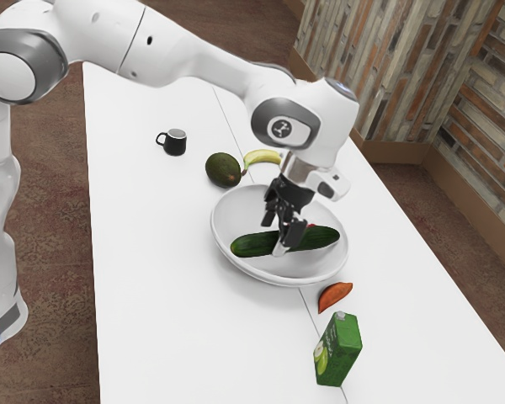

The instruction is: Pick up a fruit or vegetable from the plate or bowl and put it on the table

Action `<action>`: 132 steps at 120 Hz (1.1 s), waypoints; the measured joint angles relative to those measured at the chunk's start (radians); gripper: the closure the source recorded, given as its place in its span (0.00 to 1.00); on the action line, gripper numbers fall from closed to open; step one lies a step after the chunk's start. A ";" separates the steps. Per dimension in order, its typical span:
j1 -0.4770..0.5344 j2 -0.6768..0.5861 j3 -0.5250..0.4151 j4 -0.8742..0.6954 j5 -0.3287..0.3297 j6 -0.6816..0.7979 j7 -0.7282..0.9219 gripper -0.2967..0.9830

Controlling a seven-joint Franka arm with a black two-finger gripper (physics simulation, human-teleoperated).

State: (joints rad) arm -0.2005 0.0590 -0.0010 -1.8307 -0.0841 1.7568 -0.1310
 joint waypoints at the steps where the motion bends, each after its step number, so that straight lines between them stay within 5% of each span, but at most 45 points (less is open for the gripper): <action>1: 0.000 0.000 0.000 0.000 0.000 0.000 0.001 0.23; 132: 0.000 0.042 0.008 -0.008 -0.001 0.031 0.028 0.23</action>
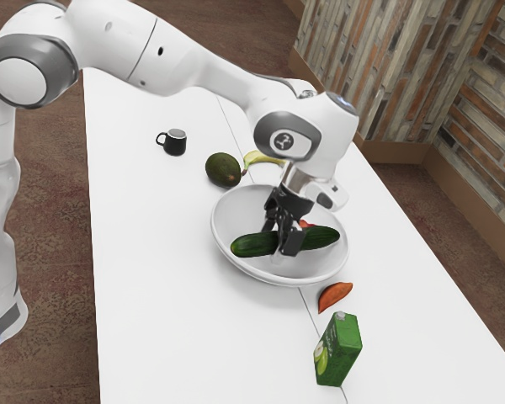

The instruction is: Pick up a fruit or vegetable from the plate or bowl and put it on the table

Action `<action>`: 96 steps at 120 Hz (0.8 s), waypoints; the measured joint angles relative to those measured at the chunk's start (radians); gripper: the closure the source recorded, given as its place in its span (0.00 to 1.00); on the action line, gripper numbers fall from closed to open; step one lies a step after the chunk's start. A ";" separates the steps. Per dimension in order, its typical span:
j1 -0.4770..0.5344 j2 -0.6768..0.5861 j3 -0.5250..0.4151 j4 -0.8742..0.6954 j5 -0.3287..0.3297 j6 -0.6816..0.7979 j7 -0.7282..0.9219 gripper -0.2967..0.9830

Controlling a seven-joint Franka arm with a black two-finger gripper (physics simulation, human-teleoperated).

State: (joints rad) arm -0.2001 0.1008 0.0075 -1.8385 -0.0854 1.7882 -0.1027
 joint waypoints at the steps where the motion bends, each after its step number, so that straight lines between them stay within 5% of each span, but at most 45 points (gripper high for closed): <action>1: 0.000 0.000 0.000 0.000 0.000 0.000 0.000 0.23; 96: 0.016 0.022 0.002 -0.009 0.006 0.006 0.002 0.23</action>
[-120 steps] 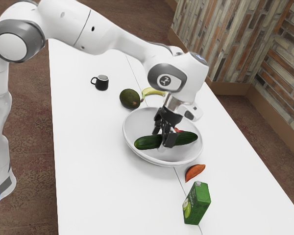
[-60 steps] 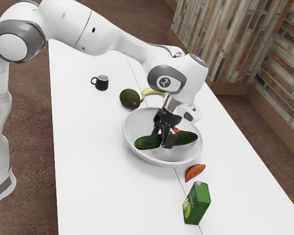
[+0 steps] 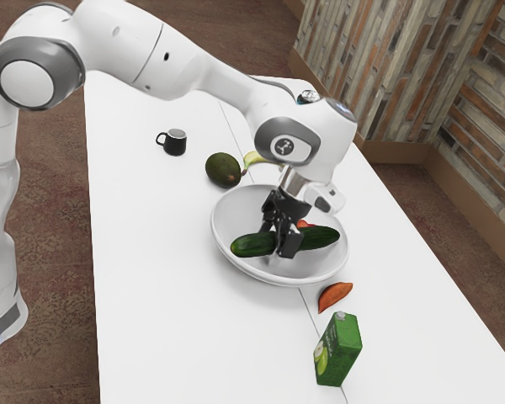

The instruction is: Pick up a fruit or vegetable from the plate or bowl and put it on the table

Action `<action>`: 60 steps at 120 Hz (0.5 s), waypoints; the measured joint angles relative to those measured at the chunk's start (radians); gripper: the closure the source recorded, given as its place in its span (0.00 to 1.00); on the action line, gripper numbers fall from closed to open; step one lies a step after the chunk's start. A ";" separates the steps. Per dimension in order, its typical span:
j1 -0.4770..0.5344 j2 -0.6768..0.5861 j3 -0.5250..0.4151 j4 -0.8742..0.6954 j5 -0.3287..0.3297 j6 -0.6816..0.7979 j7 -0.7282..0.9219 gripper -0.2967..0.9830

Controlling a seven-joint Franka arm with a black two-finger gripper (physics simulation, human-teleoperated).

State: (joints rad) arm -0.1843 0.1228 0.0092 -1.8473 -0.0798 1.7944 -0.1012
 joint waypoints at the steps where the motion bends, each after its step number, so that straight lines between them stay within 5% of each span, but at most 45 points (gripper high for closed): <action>1: 0.000 0.000 0.000 0.000 0.000 0.000 0.000 0.23; 7: 0.000 0.002 0.000 0.000 0.000 0.000 0.000 0.24; 38: -0.002 0.004 -0.001 0.001 -0.001 0.001 -0.007 0.60; 60: 0.000 -0.001 0.000 0.005 0.000 0.001 -0.008 0.64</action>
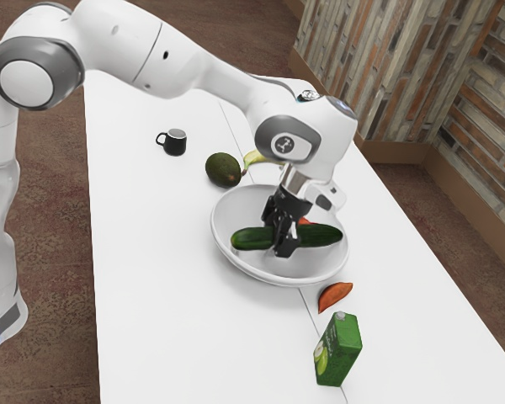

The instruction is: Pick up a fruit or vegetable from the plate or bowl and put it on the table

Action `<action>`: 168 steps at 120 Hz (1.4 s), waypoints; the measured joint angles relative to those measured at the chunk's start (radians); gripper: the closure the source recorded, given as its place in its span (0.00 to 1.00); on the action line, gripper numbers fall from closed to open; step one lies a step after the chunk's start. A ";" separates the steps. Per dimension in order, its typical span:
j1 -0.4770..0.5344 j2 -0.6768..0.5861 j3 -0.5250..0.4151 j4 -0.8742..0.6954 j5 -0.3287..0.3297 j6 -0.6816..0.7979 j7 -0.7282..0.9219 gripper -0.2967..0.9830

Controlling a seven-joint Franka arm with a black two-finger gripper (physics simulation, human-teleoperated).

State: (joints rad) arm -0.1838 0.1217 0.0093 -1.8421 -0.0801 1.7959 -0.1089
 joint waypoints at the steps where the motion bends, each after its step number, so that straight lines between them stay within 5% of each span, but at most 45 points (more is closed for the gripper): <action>1: 0.000 -0.001 0.000 0.001 0.000 0.000 0.000 0.64; 28: -0.011 -0.038 -0.004 0.023 0.024 -0.001 -0.001 0.66; 54: -0.013 -0.112 -0.054 0.099 0.123 -0.004 -0.005 0.66; 73: 0.142 -0.035 -0.335 0.388 0.238 -0.043 -0.016 0.67; 92: -0.102 0.175 -0.569 0.597 0.381 -0.051 -0.047 0.69; 118: -0.145 0.233 -0.579 0.592 0.436 -0.026 -0.100 0.70; 168: -0.174 0.364 -0.576 0.529 0.436 0.040 -0.185 0.70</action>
State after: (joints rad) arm -0.3578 0.4854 -0.5667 -1.3130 0.3561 1.8362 -0.2941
